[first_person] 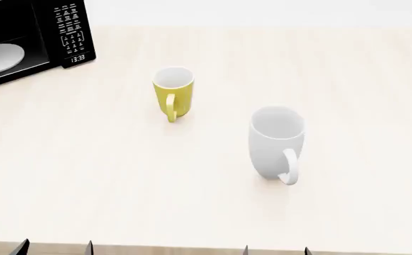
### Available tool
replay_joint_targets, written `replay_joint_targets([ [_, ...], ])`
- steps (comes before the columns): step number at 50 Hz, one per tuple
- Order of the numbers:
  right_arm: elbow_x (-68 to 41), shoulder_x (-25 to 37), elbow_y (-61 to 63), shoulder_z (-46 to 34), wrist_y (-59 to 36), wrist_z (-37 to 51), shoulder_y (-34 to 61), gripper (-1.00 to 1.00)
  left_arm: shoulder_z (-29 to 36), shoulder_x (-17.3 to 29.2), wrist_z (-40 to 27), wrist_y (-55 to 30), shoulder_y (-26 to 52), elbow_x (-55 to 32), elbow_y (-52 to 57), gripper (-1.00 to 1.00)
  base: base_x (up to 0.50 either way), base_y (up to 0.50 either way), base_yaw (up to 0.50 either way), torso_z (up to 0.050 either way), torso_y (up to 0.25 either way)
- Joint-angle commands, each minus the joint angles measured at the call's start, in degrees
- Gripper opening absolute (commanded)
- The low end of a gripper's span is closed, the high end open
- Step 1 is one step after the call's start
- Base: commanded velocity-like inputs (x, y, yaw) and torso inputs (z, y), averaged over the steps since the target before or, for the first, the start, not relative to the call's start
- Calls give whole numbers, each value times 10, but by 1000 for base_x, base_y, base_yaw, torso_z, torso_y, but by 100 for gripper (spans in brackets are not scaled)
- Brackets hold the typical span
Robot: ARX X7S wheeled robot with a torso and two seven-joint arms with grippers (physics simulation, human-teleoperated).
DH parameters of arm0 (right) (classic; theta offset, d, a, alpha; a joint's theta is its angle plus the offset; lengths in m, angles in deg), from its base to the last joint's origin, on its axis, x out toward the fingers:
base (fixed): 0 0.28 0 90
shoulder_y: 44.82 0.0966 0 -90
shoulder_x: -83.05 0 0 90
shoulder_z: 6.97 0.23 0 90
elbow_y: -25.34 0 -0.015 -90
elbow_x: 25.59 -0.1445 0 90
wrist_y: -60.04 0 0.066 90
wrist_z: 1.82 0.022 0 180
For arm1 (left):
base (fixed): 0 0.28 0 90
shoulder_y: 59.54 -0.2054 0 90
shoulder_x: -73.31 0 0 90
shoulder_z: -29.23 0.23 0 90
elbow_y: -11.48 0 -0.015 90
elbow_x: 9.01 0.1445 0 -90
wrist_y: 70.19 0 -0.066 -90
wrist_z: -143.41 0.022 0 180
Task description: Put the yellow and white mug to the front of the white mug.
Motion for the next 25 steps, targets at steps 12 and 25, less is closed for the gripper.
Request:
replay_joint_targets([
  [12, -33, 24, 18, -46, -16, 32, -8, 100, 23, 31, -19, 26, -1, -11, -27, 100, 0, 0, 0, 0, 0],
  [25, -24, 48, 115, -35, -81, 82, -21, 100, 35, 51, -37, -34, -24, -10, 80, 100, 0, 0, 0, 0, 0],
])
